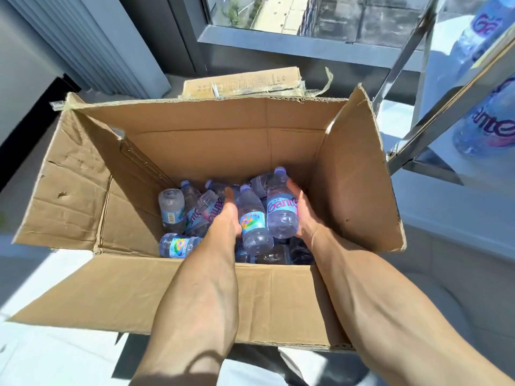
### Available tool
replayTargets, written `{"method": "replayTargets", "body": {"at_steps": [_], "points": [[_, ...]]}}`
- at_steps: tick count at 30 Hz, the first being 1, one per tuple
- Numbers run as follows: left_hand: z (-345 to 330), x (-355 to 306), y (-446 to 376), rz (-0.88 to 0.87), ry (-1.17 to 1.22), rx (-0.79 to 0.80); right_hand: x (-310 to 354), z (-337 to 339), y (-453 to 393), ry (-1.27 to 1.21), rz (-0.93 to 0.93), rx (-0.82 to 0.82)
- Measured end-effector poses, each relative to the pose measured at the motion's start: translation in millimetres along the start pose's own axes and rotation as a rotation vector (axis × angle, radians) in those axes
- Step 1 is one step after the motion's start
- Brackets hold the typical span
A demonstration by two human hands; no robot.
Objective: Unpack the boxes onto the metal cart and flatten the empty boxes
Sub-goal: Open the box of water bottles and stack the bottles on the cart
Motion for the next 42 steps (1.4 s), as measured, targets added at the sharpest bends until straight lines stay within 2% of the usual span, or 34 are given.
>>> {"method": "replayTargets", "body": {"at_steps": [3,5,6,13,18,20,26,29,34,39,42], "points": [[1.8,7.7,1.9,0.048,-0.213,0.021,-5.2,-0.5,-6.4,-0.036,-0.033,0.028],[1.4,9.3,2.0,0.079,-0.322,0.036,-9.1,-18.3,-11.2,-0.145,-0.041,0.229],[0.9,9.9,2.7,0.093,-0.327,0.038,-13.1,-19.9,-14.0,-0.179,-0.044,0.244],[-1.4,2.9,6.9,0.037,-0.121,0.044,-8.9,-4.8,-20.7,-0.23,-0.062,0.04],[-11.4,-6.0,30.6,-0.007,-0.102,0.064,8.4,-19.4,0.7,-0.28,-0.065,0.124],[-20.2,-16.6,47.4,-0.031,-0.14,0.1,20.3,-22.0,12.5,-0.239,-0.045,0.134],[-56.5,-46.7,103.5,-0.133,-0.201,0.266,75.9,-8.8,48.6,0.111,0.14,-0.058],[-78.2,-53.4,139.0,-0.138,-0.219,0.357,107.8,-11.3,75.5,0.156,0.24,-0.146],[-117.0,-55.3,203.4,-0.236,-0.218,0.446,147.7,-4.5,128.0,0.108,0.369,-0.177],[-129.4,-39.3,258.0,-0.393,-0.117,0.428,166.7,-3.9,193.4,0.144,0.427,-0.047],[-133.2,-18.0,288.4,-0.447,-0.14,0.432,160.7,13.8,233.8,0.117,0.432,-0.078]]}}
Point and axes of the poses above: each hand's wrist, its own y-axis away from the middle knuckle, its own z-axis out of the back of the hand, x = y × z, the point moved 9 cm from there along -y, towards the middle knuckle, and after that the axes turned 13 degrees about y, right-handed, at the moved point
